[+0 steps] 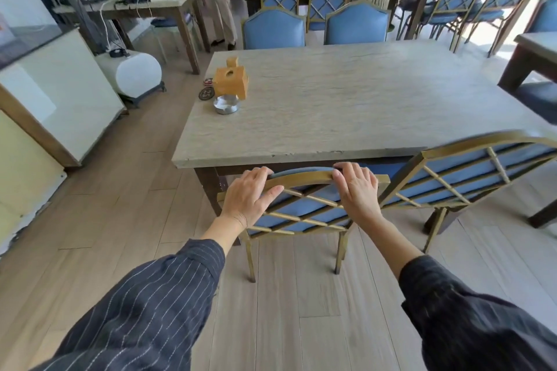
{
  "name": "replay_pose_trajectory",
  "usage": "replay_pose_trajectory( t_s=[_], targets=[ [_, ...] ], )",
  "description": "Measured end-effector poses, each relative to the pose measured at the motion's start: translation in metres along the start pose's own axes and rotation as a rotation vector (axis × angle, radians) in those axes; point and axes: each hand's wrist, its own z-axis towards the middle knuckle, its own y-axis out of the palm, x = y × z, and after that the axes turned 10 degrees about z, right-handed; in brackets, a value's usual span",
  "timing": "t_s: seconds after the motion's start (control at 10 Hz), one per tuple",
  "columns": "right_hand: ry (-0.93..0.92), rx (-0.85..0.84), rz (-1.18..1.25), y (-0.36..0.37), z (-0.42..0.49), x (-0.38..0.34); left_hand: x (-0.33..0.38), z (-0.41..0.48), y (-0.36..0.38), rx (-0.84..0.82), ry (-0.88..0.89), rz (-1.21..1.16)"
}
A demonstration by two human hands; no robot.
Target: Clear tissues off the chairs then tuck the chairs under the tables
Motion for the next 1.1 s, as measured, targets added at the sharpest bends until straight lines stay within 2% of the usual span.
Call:
replay_pose_trajectory(
  t_s=[0.2,0.6,0.8,1.1],
  targets=[
    [0.027,-0.089,0.045,0.006,0.040,0.010,-0.022,0.030,0.022,0.059,-0.003,0.001],
    [0.027,-0.034,0.039,0.053,0.087,-0.009,-0.088,0.078,0.040,0.111,0.032,-0.022],
    [0.022,-0.079,0.047,0.047,0.099,-0.003,-0.084,0.089,0.047,0.138,0.024,-0.026],
    [0.104,-0.051,0.004,0.044,0.098,-0.009,-0.084,0.092,0.047,0.014,0.028,-0.105]
  ],
)
